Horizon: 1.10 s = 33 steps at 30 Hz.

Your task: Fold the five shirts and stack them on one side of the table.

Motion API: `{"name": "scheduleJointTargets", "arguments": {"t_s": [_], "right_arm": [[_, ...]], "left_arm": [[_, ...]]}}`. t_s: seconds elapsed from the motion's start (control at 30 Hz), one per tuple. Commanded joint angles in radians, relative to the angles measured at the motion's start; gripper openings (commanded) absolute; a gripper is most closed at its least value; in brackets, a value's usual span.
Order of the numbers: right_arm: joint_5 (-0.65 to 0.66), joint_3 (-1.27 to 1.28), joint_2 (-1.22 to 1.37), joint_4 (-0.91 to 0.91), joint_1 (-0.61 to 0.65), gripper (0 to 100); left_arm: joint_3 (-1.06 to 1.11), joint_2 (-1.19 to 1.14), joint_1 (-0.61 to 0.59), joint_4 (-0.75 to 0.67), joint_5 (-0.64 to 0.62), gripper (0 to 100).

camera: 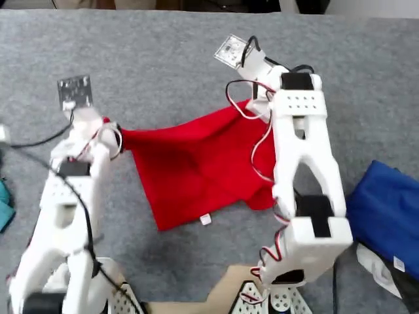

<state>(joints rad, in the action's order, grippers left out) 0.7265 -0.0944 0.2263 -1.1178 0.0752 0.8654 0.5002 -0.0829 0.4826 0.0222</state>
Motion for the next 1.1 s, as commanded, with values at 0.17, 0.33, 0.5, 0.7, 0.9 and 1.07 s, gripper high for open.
{"name": "scheduleJointTargets", "arguments": {"t_s": [0.17, 0.33, 0.5, 0.7, 0.9, 1.07], "right_arm": [[0.000, -0.099, 0.015, -0.054, -0.042, 36.1], [-0.026, -0.094, -0.038, -0.081, -0.099, 34.9], [-0.097, -0.064, -0.079, -0.126, -0.145, 34.9], [-0.147, -0.001, -0.185, -0.226, -0.166, 34.9], [-0.221, 0.096, -0.363, -0.371, -0.176, 34.9], [-0.273, 0.240, -0.512, -0.477, -0.148, 34.6]], "left_arm": [[-0.307, -0.337, -0.006, -0.018, -0.144, 2], [-0.387, -0.499, -0.008, -0.025, -0.229, 2], [-0.457, -0.628, -0.032, -0.017, -0.235, 2], [-0.476, -0.645, -0.041, -0.017, -0.235, 2], [-0.479, -0.645, -0.049, -0.017, -0.235, 2], [-0.479, -0.645, -0.049, -0.017, -0.235, 2]]}}
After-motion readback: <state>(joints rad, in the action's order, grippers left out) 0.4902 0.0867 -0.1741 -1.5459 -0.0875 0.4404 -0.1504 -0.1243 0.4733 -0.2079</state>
